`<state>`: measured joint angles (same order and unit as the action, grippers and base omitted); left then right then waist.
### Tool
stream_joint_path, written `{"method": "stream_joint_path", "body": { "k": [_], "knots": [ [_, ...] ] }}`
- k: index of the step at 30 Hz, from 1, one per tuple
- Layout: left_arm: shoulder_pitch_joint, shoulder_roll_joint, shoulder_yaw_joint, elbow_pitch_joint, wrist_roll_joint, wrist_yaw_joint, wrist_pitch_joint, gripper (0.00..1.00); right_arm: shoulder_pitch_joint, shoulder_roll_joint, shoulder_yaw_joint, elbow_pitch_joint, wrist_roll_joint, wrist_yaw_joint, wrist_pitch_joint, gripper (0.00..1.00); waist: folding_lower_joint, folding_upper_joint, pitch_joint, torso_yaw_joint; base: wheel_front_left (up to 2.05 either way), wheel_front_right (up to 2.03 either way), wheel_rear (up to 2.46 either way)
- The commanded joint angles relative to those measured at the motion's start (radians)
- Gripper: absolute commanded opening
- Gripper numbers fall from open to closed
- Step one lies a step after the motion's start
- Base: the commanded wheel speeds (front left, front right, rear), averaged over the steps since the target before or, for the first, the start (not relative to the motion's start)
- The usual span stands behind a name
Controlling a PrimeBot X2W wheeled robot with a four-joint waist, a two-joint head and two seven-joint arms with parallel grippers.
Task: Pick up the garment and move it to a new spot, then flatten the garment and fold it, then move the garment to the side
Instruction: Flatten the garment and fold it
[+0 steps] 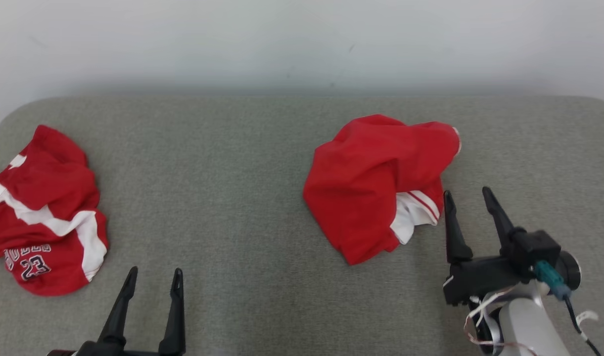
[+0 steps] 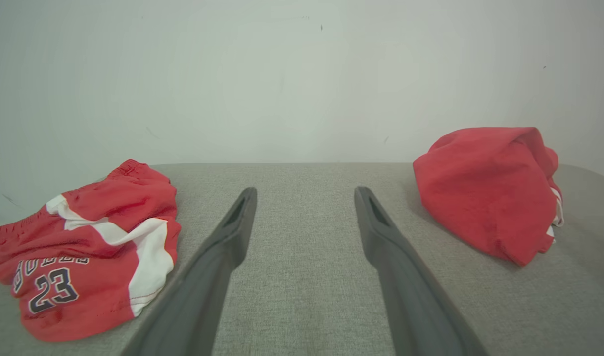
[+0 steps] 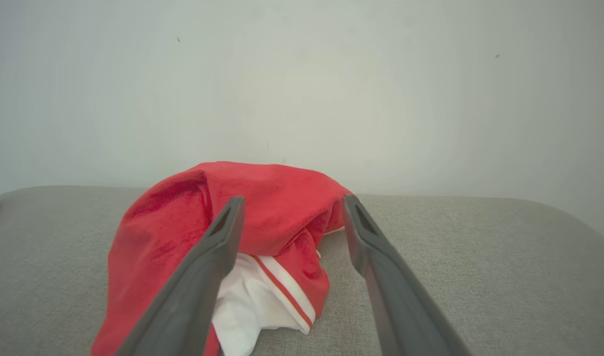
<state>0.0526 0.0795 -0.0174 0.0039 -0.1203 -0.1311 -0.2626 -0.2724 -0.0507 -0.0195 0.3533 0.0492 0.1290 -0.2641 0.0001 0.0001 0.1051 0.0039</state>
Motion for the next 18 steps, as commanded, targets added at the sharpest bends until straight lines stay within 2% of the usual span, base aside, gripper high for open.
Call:
{"method": "stream_joint_path", "body": {
  "k": [1,6,7,9,10,11,18],
  "knots": [
    [-0.020,-0.002,-0.010,0.004,0.000,0.001,-0.003,1.00,-0.033,-0.010,-0.013,0.040,-0.012,0.003,-0.001,1.00,-0.0001,-0.0001,0.031,0.038,0.00,0.00,0.00],
    [-0.041,-0.002,-0.037,0.017,-0.007,0.001,-0.003,1.00,-0.151,-0.032,-0.047,0.199,-0.048,0.003,-0.001,1.00,-0.0001,-0.0001,0.054,0.080,0.00,0.00,0.00],
    [-0.047,-0.002,-0.042,0.024,-0.009,0.001,-0.003,1.00,-0.171,-0.039,-0.060,0.279,-0.055,0.003,-0.001,1.00,-0.0001,-0.0001,0.057,0.093,0.00,0.00,0.00],
    [-0.055,-0.001,-0.048,0.026,-0.014,0.001,-0.003,1.00,-0.201,-0.047,-0.069,0.371,-0.075,0.003,-0.001,1.00,-0.0001,-0.0001,0.061,0.103,0.00,0.00,0.00],
    [-0.055,-0.001,-0.048,0.026,-0.014,0.001,-0.003,1.00,-0.201,-0.047,-0.069,0.371,-0.075,0.003,-0.001,1.00,-0.0001,-0.0001,0.061,0.103,0.00,0.00,0.00],
    [-0.058,0.001,-0.053,0.028,-0.016,0.001,-0.003,1.00,-0.239,-0.050,-0.082,0.451,-0.093,0.003,-0.001,1.00,-0.0001,-0.0001,0.064,0.111,0.00,0.00,0.00],
    [-0.084,0.005,-0.063,0.030,-0.022,0.001,-0.003,1.00,-0.303,-0.060,-0.130,0.590,-0.132,0.003,-0.001,1.00,-0.0001,-0.0001,0.079,0.136,0.00,0.00,0.00]
  ]
}}
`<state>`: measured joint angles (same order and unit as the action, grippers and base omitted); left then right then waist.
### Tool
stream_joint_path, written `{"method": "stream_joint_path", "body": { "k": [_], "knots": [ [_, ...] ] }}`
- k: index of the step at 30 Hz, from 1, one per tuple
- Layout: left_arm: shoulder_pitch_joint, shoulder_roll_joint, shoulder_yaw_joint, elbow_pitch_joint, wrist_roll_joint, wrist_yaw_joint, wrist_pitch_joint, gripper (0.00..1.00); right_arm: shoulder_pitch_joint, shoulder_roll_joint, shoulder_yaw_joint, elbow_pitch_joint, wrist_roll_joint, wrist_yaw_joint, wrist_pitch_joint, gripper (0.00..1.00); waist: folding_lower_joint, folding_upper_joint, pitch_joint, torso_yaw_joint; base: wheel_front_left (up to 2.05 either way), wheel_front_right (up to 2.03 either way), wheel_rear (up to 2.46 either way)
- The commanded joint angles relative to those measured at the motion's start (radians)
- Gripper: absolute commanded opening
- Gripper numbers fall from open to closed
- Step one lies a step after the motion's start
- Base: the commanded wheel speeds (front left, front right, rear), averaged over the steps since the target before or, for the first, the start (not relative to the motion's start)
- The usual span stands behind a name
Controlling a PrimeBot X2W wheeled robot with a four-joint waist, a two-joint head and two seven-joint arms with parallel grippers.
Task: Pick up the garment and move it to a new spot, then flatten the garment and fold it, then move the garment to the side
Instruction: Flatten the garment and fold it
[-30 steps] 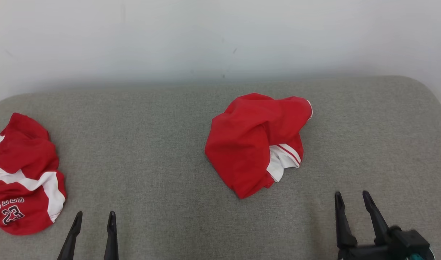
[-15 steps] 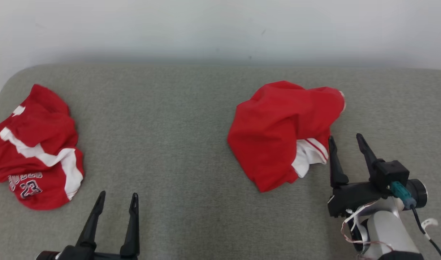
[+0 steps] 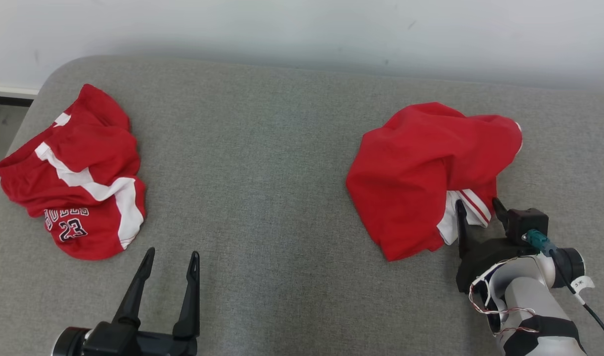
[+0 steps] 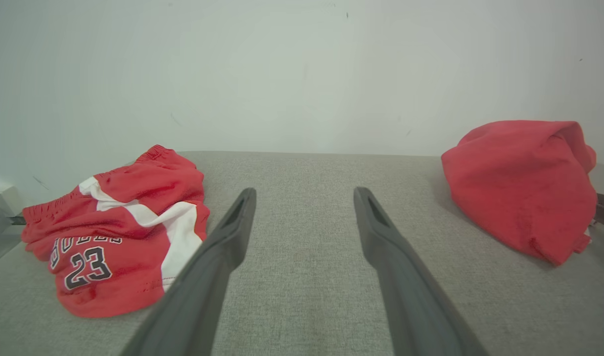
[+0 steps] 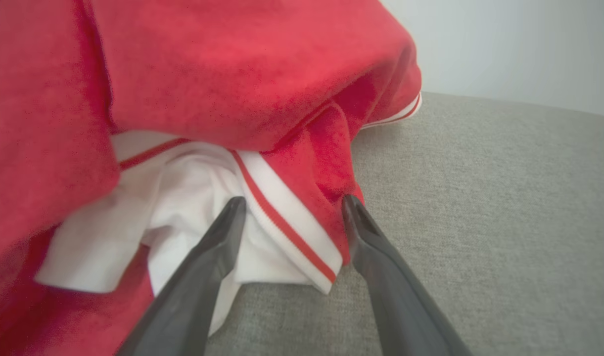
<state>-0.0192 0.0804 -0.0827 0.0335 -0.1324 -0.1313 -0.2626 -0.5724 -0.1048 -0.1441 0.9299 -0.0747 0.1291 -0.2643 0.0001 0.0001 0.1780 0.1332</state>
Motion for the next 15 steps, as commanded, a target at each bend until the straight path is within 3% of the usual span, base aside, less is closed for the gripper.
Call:
{"method": "stream_joint_path", "body": {
  "k": [1,3,4,5,11,15],
  "knots": [
    [-0.012,0.004,0.000,0.002,-0.012,0.002,-0.003,1.00,-0.010,-0.007,-0.015,0.042,-0.015,0.003,0.000,1.00,-0.0001,-0.0001,0.006,0.008,0.00,0.00,0.00],
    [-0.015,0.005,-0.001,0.004,-0.013,0.002,-0.003,1.00,-0.016,-0.003,-0.026,0.083,-0.015,0.003,0.000,1.00,-0.0001,-0.0001,0.005,0.010,0.00,0.00,0.00],
    [-0.017,0.007,-0.002,0.005,-0.013,0.002,-0.003,1.00,-0.030,0.000,-0.028,0.098,-0.020,0.003,0.000,0.06,-0.0001,-0.0001,0.004,0.011,0.00,0.00,0.00],
    [-0.019,0.007,-0.004,0.005,-0.015,0.002,-0.003,1.00,-0.041,0.003,-0.031,0.101,-0.020,0.003,0.000,0.00,-0.0001,-0.0001,0.003,0.012,0.00,0.00,0.00],
    [-0.011,0.005,0.008,0.010,-0.013,0.002,-0.003,1.00,0.006,0.022,-0.019,-0.010,0.001,0.003,-0.001,0.00,-0.0001,-0.0001,-0.009,-0.009,0.00,0.00,0.00],
    [0.004,0.002,0.016,0.017,-0.016,0.001,-0.003,1.00,0.067,0.037,0.043,-0.128,0.044,0.003,-0.001,0.00,-0.0001,-0.0001,-0.030,-0.031,0.00,0.00,0.00]
  ]
}}
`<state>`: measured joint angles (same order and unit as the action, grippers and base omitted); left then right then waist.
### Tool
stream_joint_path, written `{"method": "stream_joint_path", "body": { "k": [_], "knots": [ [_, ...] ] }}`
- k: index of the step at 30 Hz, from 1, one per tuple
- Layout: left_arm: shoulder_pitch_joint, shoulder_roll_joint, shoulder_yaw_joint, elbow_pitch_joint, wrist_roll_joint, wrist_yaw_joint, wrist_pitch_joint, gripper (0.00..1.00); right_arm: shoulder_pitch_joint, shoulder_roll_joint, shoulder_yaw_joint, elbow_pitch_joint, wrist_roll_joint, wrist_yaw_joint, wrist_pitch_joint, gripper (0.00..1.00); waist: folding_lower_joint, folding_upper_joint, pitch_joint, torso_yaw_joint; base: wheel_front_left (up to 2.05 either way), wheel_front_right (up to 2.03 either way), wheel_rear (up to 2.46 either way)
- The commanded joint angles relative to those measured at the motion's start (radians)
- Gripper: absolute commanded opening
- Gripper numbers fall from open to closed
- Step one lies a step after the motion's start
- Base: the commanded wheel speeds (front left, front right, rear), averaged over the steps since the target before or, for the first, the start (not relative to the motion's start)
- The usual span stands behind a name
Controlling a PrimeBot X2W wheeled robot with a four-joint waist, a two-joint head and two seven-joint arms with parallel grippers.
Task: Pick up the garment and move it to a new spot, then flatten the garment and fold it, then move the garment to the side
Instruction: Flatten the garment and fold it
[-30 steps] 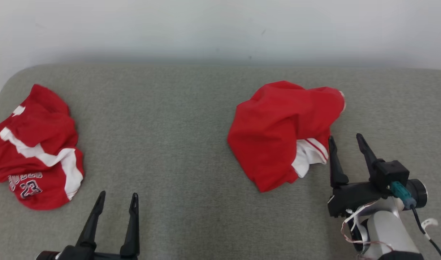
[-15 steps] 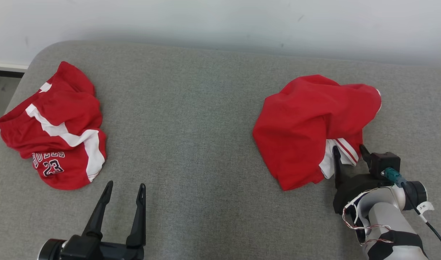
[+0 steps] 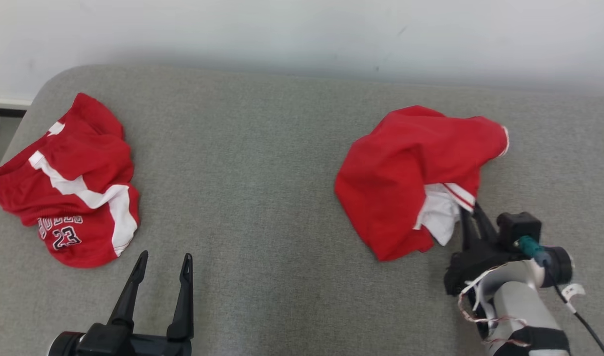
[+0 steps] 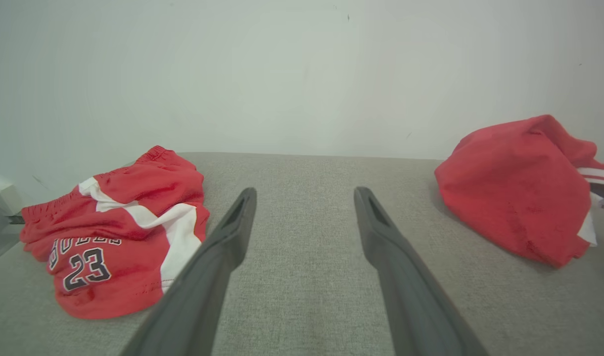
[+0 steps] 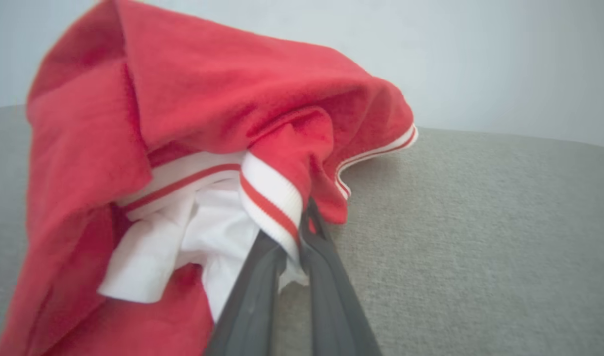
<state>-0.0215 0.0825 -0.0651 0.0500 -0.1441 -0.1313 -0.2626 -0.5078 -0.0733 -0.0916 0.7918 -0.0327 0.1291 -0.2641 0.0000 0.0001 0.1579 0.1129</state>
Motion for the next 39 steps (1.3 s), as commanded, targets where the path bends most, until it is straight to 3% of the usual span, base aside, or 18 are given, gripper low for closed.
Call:
{"method": "stream_joint_path", "body": {
  "k": [1,15,19,23,39],
  "knots": [
    [0.009,0.000,-0.001,0.001,-0.006,0.002,-0.003,1.00,0.019,0.007,0.019,-0.018,0.012,0.003,-0.001,0.00,0.0000,-0.0001,-0.014,-0.015,0.00,0.00,0.00],
    [0.043,0.014,0.005,0.001,-0.010,0.002,-0.003,1.00,0.294,0.018,0.358,-0.465,0.219,0.003,-0.001,0.00,0.0000,-0.0001,-0.068,-0.073,0.00,0.00,0.00],
    [0.042,0.019,0.008,0.000,-0.013,0.002,-0.003,1.00,0.379,0.021,0.444,-0.548,0.267,0.003,-0.001,0.00,0.0000,-0.0001,-0.075,-0.075,0.00,0.00,0.00],
    [0.052,0.019,0.017,-0.001,-0.013,0.002,-0.003,1.00,0.434,0.020,0.473,-0.551,0.284,0.003,-0.001,0.00,0.0000,-0.0001,-0.079,-0.080,0.00,0.00,0.00],
    [0.076,0.015,0.021,0.001,-0.013,0.002,-0.003,1.00,0.523,-0.055,0.170,-0.453,0.163,0.003,-0.001,0.00,0.0000,-0.0001,-0.105,-0.095,0.00,0.00,0.00]
  ]
}}
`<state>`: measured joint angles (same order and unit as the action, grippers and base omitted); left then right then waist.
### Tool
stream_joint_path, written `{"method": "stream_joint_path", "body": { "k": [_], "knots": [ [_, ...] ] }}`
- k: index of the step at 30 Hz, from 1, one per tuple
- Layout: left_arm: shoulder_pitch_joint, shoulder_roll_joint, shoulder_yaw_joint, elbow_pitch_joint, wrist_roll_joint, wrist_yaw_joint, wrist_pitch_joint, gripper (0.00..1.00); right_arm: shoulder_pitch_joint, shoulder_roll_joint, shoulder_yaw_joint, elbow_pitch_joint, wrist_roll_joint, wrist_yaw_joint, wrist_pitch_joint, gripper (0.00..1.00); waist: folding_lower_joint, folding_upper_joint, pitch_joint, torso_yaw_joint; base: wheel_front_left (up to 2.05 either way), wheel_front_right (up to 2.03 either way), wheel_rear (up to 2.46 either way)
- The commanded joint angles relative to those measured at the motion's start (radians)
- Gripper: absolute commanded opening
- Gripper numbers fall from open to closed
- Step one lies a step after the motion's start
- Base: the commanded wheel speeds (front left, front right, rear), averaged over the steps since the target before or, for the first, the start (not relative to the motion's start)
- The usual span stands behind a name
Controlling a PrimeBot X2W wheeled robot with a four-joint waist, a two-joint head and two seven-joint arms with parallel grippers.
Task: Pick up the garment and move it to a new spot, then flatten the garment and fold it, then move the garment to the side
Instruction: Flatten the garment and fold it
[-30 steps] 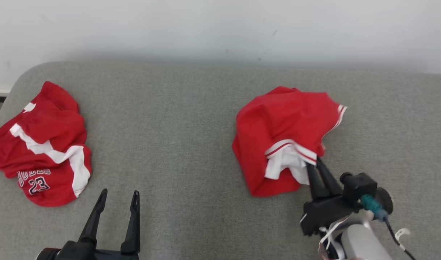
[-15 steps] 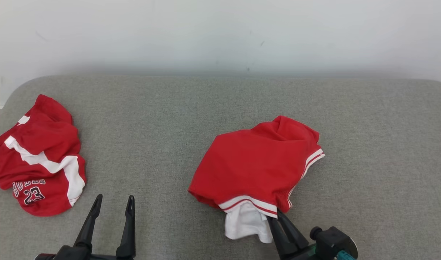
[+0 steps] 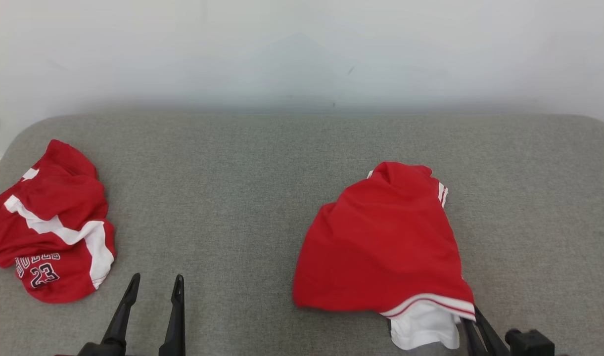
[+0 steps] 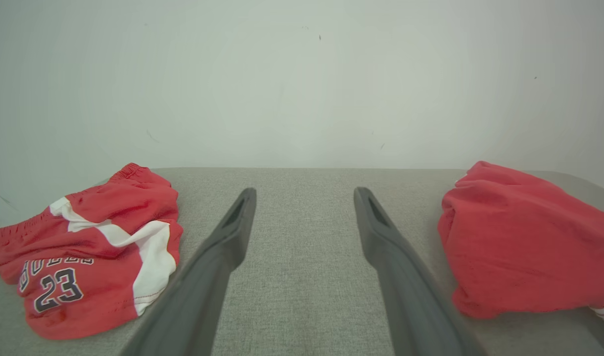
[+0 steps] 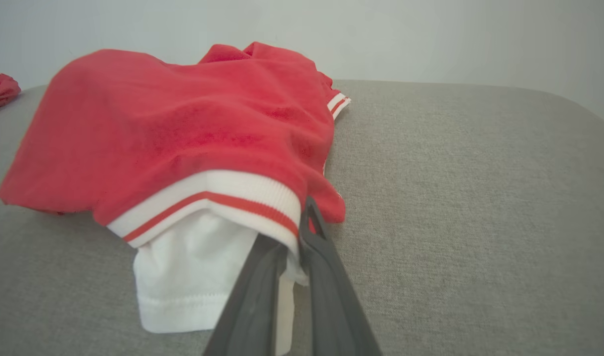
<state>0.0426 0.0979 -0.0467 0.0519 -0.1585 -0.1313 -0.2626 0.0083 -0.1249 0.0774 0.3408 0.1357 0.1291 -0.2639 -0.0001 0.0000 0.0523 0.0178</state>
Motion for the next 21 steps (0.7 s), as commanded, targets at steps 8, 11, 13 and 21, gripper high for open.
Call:
{"method": "stream_joint_path", "body": {
  "k": [8,11,13,21],
  "knots": [
    [0.014,-0.006,0.005,0.001,0.005,0.002,-0.003,1.00,-0.011,0.028,-0.042,0.110,-0.040,0.003,-0.001,0.12,0.0001,0.0000,0.013,-0.018,0.00,0.00,0.00],
    [0.009,-0.009,0.006,0.001,0.007,0.002,-0.003,1.00,-0.021,0.046,-0.050,0.061,-0.018,0.003,-0.001,1.00,0.0001,0.0000,0.019,-0.024,0.00,0.00,0.00],
    [0.004,-0.011,0.005,0.001,0.007,0.002,-0.003,1.00,-0.020,0.054,-0.059,-0.002,0.006,0.003,-0.001,1.00,0.0001,0.0000,0.023,-0.029,0.00,0.00,0.00],
    [-0.030,-0.007,-0.006,0.001,0.009,0.002,-0.003,1.00,0.004,0.068,-0.013,-0.224,0.073,0.003,-0.001,1.00,0.0001,0.0000,0.050,-0.047,0.00,0.00,0.00]
  ]
}}
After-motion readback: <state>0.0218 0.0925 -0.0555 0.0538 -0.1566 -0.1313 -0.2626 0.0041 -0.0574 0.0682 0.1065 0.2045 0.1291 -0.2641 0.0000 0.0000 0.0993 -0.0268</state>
